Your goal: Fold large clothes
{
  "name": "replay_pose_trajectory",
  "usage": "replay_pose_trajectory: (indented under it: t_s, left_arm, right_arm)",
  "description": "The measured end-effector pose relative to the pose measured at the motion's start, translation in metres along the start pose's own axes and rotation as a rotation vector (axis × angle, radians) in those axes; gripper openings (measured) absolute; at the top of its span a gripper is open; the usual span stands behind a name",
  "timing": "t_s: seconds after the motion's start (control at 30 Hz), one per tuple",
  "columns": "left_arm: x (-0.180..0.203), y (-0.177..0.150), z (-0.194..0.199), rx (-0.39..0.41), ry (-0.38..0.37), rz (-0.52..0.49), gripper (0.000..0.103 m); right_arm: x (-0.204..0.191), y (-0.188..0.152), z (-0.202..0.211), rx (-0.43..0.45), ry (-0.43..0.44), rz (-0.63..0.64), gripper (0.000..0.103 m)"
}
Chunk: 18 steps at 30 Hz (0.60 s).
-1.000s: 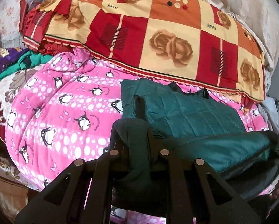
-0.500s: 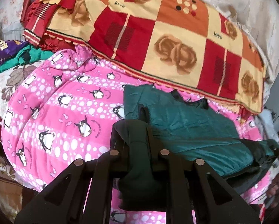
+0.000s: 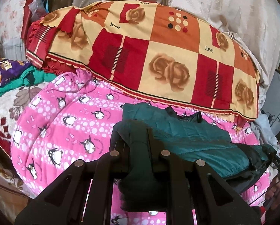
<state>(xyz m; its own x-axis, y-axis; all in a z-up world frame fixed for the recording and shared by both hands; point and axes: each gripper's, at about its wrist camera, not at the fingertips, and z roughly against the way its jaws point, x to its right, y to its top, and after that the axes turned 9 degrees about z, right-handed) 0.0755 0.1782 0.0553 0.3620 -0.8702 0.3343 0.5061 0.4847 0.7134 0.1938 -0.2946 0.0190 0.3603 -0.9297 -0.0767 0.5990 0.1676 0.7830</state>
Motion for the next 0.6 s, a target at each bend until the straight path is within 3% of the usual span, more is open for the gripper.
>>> replay_pose_trajectory:
  t_s: [0.33,0.47,0.6]
  left_arm:
    - [-0.022,0.025,0.002,0.024,0.053,0.026,0.011]
    - [-0.023,0.019,0.001,0.011,0.063,0.019,0.011]
    - [-0.022,0.008,0.017,0.018,0.042,0.006,0.011]
  right_arm:
    - [-0.041,0.002,0.019,-0.019,-0.013,0.069,0.017]
    - [-0.049,0.004,0.019,-0.015,-0.029,0.1,0.017]
    - [-0.044,0.003,0.023,-0.02,-0.006,0.043,0.017]
